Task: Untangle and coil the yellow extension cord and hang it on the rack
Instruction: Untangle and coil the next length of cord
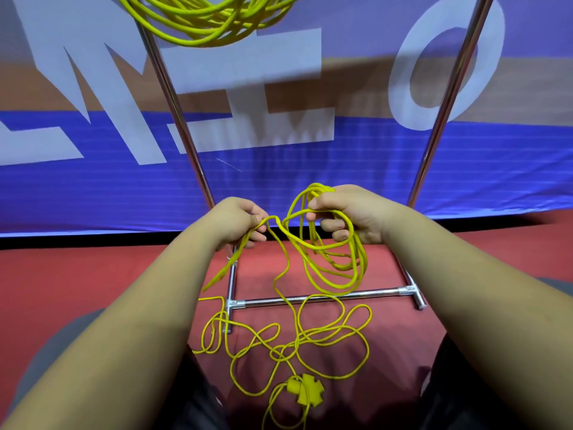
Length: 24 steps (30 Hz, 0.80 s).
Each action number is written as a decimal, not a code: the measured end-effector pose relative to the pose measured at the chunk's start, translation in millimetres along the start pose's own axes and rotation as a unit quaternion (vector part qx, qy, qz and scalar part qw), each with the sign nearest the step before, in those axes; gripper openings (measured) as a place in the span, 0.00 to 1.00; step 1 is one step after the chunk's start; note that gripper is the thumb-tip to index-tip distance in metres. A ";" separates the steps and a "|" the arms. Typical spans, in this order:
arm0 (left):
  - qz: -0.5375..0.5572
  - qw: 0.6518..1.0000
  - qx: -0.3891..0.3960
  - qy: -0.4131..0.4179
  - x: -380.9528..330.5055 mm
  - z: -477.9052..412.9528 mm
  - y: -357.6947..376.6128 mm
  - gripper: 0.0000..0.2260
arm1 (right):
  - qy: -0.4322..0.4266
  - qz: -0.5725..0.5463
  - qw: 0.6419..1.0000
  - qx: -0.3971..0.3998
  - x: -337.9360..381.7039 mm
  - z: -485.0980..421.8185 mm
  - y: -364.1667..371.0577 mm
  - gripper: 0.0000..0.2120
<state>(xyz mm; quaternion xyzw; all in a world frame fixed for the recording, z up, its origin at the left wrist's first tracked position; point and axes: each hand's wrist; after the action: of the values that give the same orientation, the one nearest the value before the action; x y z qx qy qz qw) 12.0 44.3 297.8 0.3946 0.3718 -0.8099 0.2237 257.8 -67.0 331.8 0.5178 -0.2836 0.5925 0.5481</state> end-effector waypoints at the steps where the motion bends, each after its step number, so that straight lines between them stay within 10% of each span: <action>1: -0.039 0.999 -0.010 0.012 1.3 0.7 -1.3 0.10 | -0.007 0.003 1.000 0.000 -1.1 -2.0 -0.2 0.03; 15: -0.187 0.974 0.044 0.116 -13.7 21.8 6.0 0.04 | -0.030 -0.025 0.992 -0.121 -17.4 -17.7 -7.7 0.10; 19: -0.203 0.976 0.068 0.031 -21.7 33.8 3.6 0.26 | -0.049 -0.047 0.982 -0.178 -17.7 -19.9 -7.6 0.07; 24: -0.177 0.977 0.102 0.068 -22.3 35.3 13.4 0.21 | -0.074 -0.038 0.981 -0.175 -14.1 -20.7 -8.2 0.09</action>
<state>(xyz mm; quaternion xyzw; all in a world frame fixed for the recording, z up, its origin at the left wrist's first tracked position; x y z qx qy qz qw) 17.2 10.0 324.6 0.3976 0.3653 -0.8417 0.0100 257.3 -51.4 310.6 0.4666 -0.4028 0.4725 0.6299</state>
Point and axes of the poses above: each hand's wrist, its own z-axis away from the middle knuckle, its own y-axis out of the palm, x = y × z, and after that the axes turned 8 degrees about x, right-handed
